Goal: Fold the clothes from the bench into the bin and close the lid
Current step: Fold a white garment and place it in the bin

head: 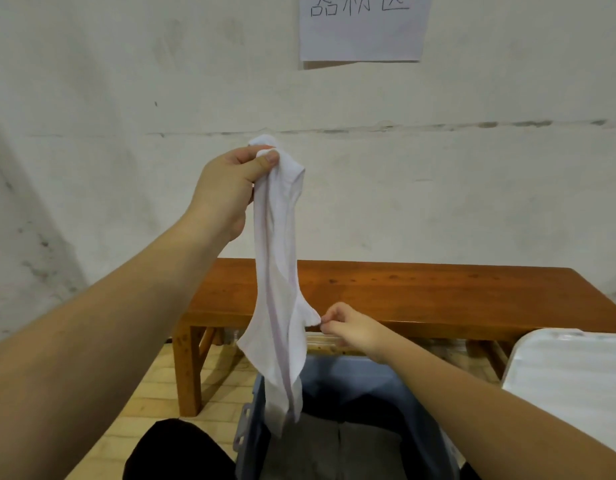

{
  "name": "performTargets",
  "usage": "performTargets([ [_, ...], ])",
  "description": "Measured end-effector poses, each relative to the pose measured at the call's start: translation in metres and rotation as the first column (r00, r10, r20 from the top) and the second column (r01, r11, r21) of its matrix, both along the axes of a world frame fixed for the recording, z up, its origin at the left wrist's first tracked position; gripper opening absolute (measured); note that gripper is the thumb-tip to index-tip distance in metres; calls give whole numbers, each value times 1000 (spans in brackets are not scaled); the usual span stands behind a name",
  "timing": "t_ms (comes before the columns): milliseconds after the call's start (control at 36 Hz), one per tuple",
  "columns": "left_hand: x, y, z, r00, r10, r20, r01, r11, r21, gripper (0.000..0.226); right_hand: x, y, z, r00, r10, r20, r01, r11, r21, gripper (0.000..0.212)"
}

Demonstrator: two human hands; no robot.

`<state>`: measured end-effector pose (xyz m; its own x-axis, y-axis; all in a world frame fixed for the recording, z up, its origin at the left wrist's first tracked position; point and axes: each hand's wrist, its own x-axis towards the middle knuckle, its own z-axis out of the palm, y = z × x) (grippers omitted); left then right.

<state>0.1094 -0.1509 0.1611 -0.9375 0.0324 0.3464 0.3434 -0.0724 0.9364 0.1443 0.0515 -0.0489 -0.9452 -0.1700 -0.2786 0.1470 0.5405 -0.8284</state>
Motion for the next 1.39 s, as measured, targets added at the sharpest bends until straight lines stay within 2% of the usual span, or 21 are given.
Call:
performTargets([
  [111,3,5,-1,1000,-26,6,26,999,20,20,-7,-12,-2,999,-35,7,35,979,-200,66],
  [194,5,7,0,999,-41,9,41,999,31,19,-20,-21,-7,996,-74,42,84,947,-309,82],
  [306,7,4,1,998,-55,18,54,998,38,20,-28,-26,-8,999,-12,37,21,973,-228,78],
  [417,8,-5,3,997,-71,-4,71,997,37,17,-29,-22,-9,992,76,101,-52,974,-221,52],
  [472,8,-10,3,997,-71,-11,71,997,36,17,-29,-14,-11,984,91,151,-43,955,-294,53],
  [556,5,-18,1,999,-50,-14,51,998,49,14,-28,1,-14,976,86,202,8,906,-423,79],
  [583,4,-20,0,999,-43,-14,44,998,47,14,-28,7,-15,973,82,215,25,891,-453,80],
  [694,-1,-27,-9,1000,-19,11,19,999,29,17,-21,36,-20,952,58,302,118,839,-532,57],
  [833,-2,-28,-21,999,-4,32,4,1000,-4,15,-5,56,-18,946,-8,324,173,857,-485,51],
  [944,-2,-27,-24,1000,10,25,-10,1000,0,12,3,67,-5,949,-75,307,231,826,-514,45],
  [1000,-2,-29,-25,999,14,30,-14,1000,6,12,4,74,-1,953,-129,273,245,862,-445,40],
  [1083,-2,-29,-25,999,19,47,-19,1000,7,13,10,82,7,973,-128,194,171,960,-221,36],
  [1167,-1,-27,-26,998,23,65,-23,1000,1,13,19,82,23,987,-122,109,133,986,-99,25],
  [1194,0,-25,-25,997,33,73,-33,999,-3,12,22,81,30,989,-130,73,139,982,-131,22],
  [1250,1,-22,-23,994,66,86,-65,998,-12,11,25,78,40,985,-164,46,169,915,-367,25],
  [1306,4,-15,-19,992,92,88,-90,996,-26,10,28,73,50,980,-172,104,197,710,-676,35],
  [1333,5,-11,-17,991,98,93,-96,995,-27,8,29,69,53,978,-161,132,204,616,-761,38],
  [1361,6,-5,-14,990,98,104,-96,995,-23,6,31,63,57,982,-141,128,186,580,-793,40],
  [1389,6,3,-11,988,89,126,-88,996,-10,6,31,56,59,989,-118,93,145,585,-798,40],
])
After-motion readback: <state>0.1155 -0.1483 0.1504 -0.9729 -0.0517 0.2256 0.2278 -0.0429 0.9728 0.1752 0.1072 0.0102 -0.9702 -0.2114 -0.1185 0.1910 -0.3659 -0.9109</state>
